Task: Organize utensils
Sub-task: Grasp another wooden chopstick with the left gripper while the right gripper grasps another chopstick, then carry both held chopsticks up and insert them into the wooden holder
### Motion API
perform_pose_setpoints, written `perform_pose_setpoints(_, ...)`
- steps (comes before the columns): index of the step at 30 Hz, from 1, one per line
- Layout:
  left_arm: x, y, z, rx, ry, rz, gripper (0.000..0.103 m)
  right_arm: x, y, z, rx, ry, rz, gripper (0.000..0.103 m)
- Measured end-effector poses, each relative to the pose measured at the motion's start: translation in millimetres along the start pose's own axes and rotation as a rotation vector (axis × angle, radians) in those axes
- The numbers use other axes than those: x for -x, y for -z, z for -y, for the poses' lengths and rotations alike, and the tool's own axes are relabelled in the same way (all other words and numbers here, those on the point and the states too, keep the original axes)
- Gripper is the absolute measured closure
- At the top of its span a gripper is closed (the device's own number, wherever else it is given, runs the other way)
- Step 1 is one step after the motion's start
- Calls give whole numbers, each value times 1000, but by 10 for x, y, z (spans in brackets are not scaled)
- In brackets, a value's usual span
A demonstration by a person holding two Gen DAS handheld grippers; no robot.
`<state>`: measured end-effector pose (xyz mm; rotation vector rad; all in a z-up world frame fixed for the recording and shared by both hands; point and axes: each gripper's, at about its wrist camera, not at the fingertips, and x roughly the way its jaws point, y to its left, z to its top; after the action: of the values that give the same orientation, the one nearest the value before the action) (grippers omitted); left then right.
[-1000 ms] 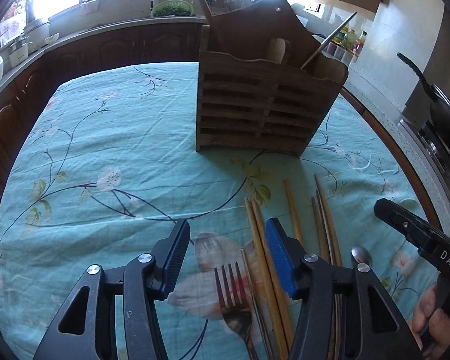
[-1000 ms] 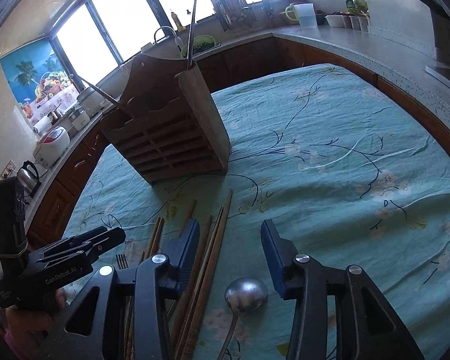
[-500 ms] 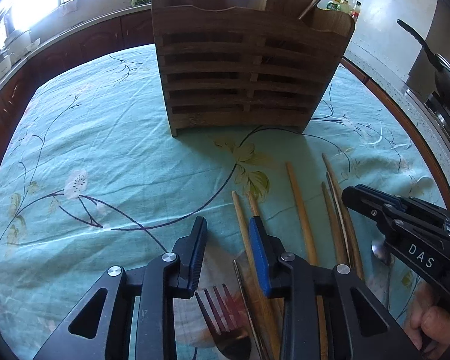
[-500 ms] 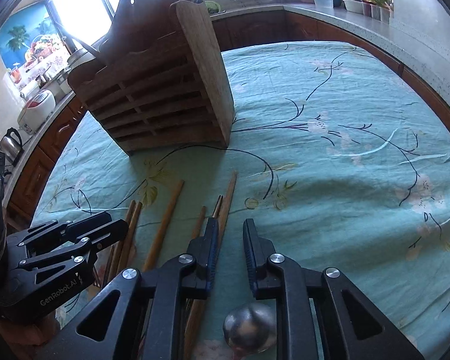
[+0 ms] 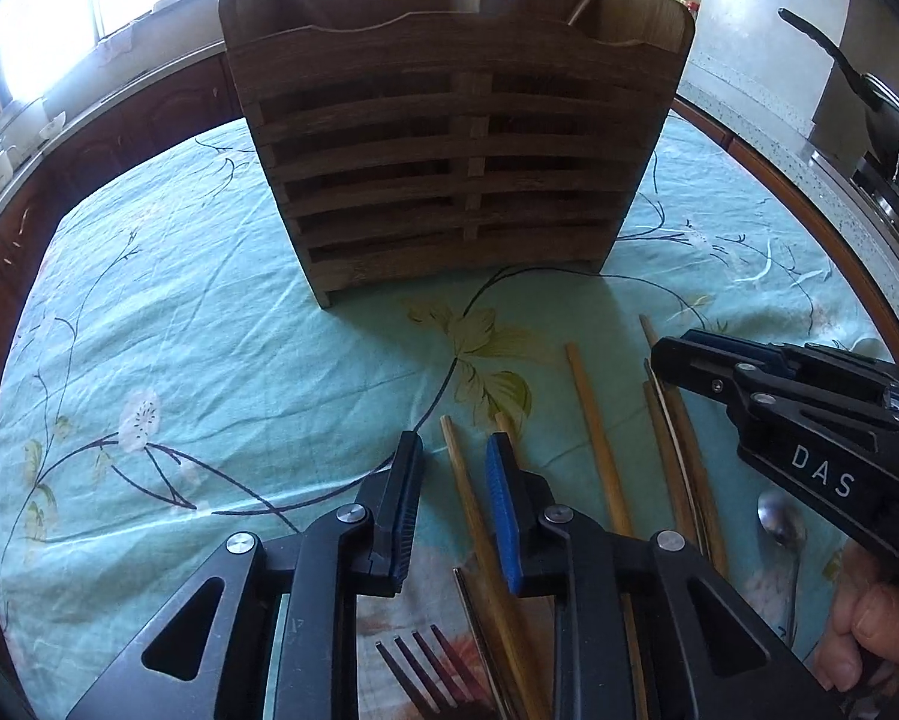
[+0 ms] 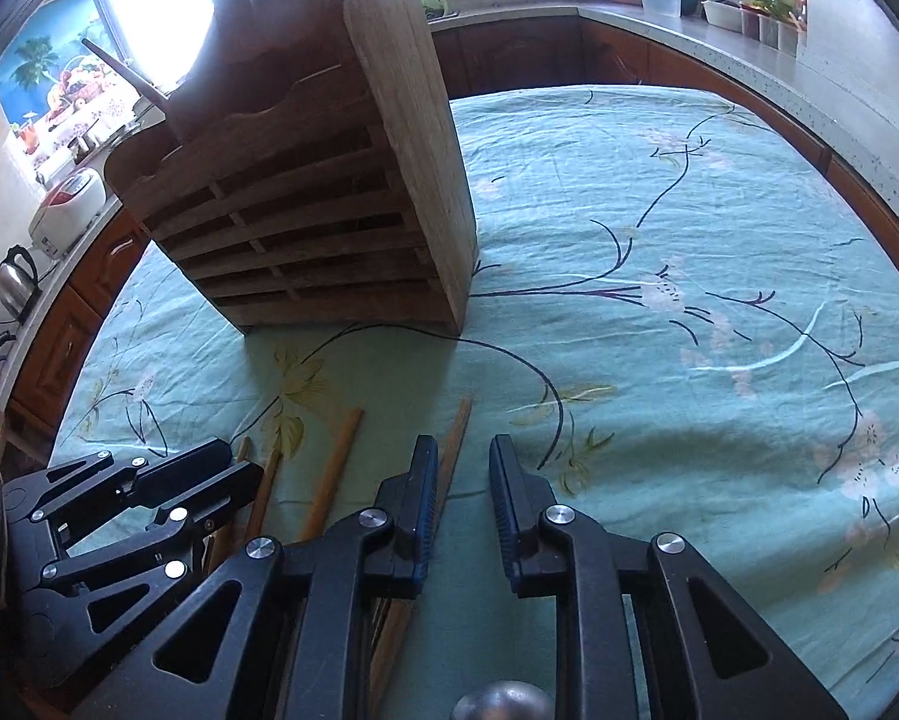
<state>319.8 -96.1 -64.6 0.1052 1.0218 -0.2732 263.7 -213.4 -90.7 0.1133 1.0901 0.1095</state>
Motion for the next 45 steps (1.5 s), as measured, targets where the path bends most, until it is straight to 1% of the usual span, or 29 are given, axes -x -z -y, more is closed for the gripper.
perform_pose_setpoints(4, -20, -8, 8, -8, -2, 1, 82, -40, -35, -70, 40, 28, 4, 83)
perform_pose_setpoints(6, -38, -12, 29, -13, -7, 5, 84, -63, -59, -69, 35, 25, 3, 84)
perform_pose_setpoints(8, -24, 2, 27, -20, 0, 14, 90, -76, -69, -80, 45, 34, 3, 87)
perform_pose_setpoints(9, -25, 2, 35, -22, 8, 17, 96, -85, -72, -84, 48, 38, 5, 95)
perform_pose_setpoints(10, -28, 1, 35, -17, 10, 18, 97, -82, -69, -68, 45, 37, 5, 95)
perform_pose_setpoints(12, -34, -7, 23, 0, 28, 16, 97, -51, -62, -3, 8, -4, 0, 97)
perform_pose_setpoints(13, -26, -8, -4, 19, 50, 15, 98, -25, -59, 36, -19, -28, -1, 98)
perform_pose_setpoints(15, 48, -3, -57, 50, 80, 35, 99, 99, -55, 87, -49, -62, 28, 98)
perform_pose_setpoints(18, 260, 5, -138, 82, 115, 81, 100, 376, -53, 135, -78, -111, 85, 98)
perform_pose_setpoints(20, 450, 17, -208, 104, 148, 120, 100, 593, -50, 155, -86, -133, 128, 98)
perform_pose_setpoints(24, 861, 84, -338, 134, 185, 201, 100, 992, -53, 137, -87, -174, 204, 99)
perform_pose_setpoints(32, 1641, 337, -646, 185, 236, 332, 100, 1578, -70, 89, -79, -212, 315, 99)
perform_pose_setpoints(39, 2137, 466, -772, 198, 250, 444, 100, 2033, -155, 49, -61, -215, 427, 99)
perform_pose_setpoints(45, 2390, 552, -843, 209, 221, 534, 100, 2205, -259, 41, -50, -202, 487, 99)
